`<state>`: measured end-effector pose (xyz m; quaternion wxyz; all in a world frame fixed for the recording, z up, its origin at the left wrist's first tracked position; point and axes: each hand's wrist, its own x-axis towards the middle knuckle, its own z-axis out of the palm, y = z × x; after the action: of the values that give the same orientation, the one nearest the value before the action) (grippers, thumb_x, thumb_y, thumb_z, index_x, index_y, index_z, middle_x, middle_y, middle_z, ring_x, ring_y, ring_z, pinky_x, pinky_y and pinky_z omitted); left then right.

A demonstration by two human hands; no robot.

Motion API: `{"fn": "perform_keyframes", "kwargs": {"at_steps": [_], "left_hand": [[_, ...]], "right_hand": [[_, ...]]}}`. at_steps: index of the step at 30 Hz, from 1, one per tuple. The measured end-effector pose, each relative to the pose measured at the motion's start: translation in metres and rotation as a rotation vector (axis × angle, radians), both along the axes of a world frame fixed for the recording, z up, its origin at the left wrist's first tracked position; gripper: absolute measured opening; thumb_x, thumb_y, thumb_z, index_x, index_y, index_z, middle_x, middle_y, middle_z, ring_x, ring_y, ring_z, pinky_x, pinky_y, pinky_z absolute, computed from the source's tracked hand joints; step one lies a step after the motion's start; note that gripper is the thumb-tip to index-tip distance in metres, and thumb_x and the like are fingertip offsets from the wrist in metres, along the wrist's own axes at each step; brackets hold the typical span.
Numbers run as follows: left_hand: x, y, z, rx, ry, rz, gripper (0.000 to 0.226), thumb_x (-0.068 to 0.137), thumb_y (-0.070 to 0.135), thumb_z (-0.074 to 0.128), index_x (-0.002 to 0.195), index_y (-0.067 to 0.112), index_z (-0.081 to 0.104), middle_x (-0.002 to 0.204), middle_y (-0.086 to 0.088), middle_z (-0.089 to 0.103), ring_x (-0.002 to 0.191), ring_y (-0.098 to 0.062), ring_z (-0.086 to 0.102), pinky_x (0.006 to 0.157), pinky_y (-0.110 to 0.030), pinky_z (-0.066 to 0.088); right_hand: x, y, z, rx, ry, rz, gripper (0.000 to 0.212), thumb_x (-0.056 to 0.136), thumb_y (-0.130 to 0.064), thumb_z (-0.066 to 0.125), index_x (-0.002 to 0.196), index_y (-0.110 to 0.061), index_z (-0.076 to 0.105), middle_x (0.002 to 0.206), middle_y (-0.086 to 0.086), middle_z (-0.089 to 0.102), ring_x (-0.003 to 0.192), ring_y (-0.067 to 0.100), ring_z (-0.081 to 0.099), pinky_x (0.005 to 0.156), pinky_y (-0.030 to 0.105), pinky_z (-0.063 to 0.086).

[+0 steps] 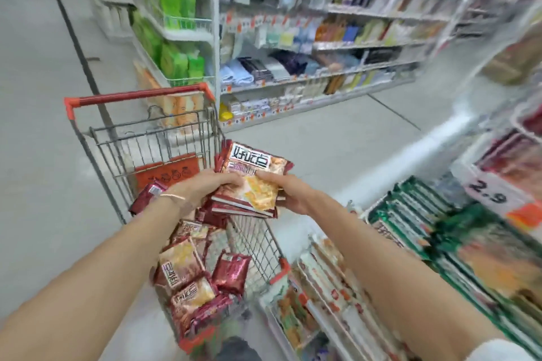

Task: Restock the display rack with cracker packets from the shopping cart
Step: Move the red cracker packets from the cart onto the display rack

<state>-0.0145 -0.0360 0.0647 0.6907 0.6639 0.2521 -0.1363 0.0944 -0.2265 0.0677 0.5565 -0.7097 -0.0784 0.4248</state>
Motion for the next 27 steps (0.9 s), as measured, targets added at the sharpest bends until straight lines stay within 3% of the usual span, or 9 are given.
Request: {"fn": "perform_keyframes", "kwargs": {"at_steps": [4,7,12,14,16,17,20,22,27], "left_hand": [[0.029,-0.076,0.064,0.070,-0.186,-0.183,0.075,0.051,0.045,0.090,0.112,0.007,0.071,0.090,-0.008,0.077,0.069,-0.018,0.071,0.059,-0.024,0.054],[0.045,-0.154,0.112,0.173,-0.376,-0.368,0.043,0.079,0.056,0.077,0.105,0.022,0.073,0.092,0.003,0.079,0.072,-0.008,0.074,0.061,-0.018,0.053],[0.060,-0.295,0.185,0.253,-0.630,-0.565,0.042,0.084,0.058,0.068,0.109,0.024,0.072,0.098,0.003,0.078,0.078,-0.011,0.075,0.067,-0.021,0.056],[0.064,-0.351,0.207,0.288,-0.718,-0.616,0.054,0.075,0.065,0.073,0.110,0.023,0.070,0.094,0.003,0.078,0.081,-0.016,0.075,0.073,-0.026,0.058],[0.060,-0.405,0.230,0.348,-0.797,-0.642,0.081,0.061,0.080,0.073,0.117,0.022,0.067,0.091,0.008,0.077,0.082,-0.013,0.074,0.080,-0.030,0.058],[0.056,-0.431,0.242,0.363,-0.844,-0.664,0.076,0.062,0.081,0.072,0.114,0.025,0.066,0.087,0.012,0.075,0.078,-0.006,0.071,0.076,-0.027,0.056],[0.044,-0.505,0.275,0.369,-1.016,-0.731,0.029,0.079,0.062,0.073,0.087,0.035,0.066,0.073,0.019,0.070,0.062,0.012,0.062,0.065,-0.018,0.048],[0.042,-0.548,0.293,0.359,-1.119,-0.769,0.019,0.083,0.053,0.074,0.082,0.036,0.064,0.070,0.021,0.068,0.059,0.016,0.061,0.063,-0.010,0.048],[0.067,-0.633,0.301,0.334,-1.191,-0.871,0.012,0.088,0.039,0.075,0.097,0.034,0.070,0.089,0.021,0.072,0.077,0.012,0.065,0.090,-0.023,0.054]], "right_hand": [[-0.016,-0.090,0.071,0.033,-0.180,-0.225,0.044,0.082,-0.034,0.079,0.120,-0.018,0.065,0.104,-0.002,0.076,0.099,0.017,0.070,0.103,0.042,0.051],[-0.037,-0.169,0.117,0.055,-0.302,-0.369,0.046,0.083,-0.035,0.078,0.124,-0.018,0.064,0.112,0.002,0.075,0.106,0.020,0.070,0.099,0.041,0.053],[-0.087,-0.300,0.181,0.051,-0.459,-0.678,0.033,0.082,-0.042,0.078,0.105,-0.018,0.073,0.098,-0.004,0.078,0.098,0.017,0.072,0.095,0.037,0.053],[-0.107,-0.351,0.200,0.044,-0.531,-0.786,0.046,0.074,-0.049,0.083,0.107,-0.019,0.073,0.102,-0.004,0.077,0.103,0.019,0.070,0.101,0.042,0.051],[-0.128,-0.399,0.220,0.072,-0.611,-0.877,0.043,0.079,-0.041,0.080,0.114,-0.018,0.071,0.105,-0.001,0.077,0.101,0.020,0.071,0.097,0.040,0.053],[-0.137,-0.422,0.230,0.094,-0.655,-0.921,0.037,0.082,-0.035,0.078,0.114,-0.018,0.070,0.103,0.000,0.077,0.098,0.019,0.072,0.093,0.038,0.055],[-0.157,-0.488,0.256,0.120,-0.771,-1.017,0.022,0.085,-0.026,0.075,0.106,-0.021,0.068,0.097,-0.003,0.077,0.090,0.015,0.074,0.085,0.037,0.058],[-0.163,-0.531,0.272,0.128,-0.842,-1.047,0.021,0.085,-0.023,0.076,0.104,-0.022,0.067,0.093,-0.004,0.078,0.087,0.014,0.074,0.077,0.032,0.059],[-0.148,-0.619,0.285,0.165,-0.925,-1.131,0.026,0.080,-0.017,0.081,0.103,-0.019,0.068,0.099,0.002,0.077,0.092,0.019,0.074,0.077,0.032,0.060]]}}
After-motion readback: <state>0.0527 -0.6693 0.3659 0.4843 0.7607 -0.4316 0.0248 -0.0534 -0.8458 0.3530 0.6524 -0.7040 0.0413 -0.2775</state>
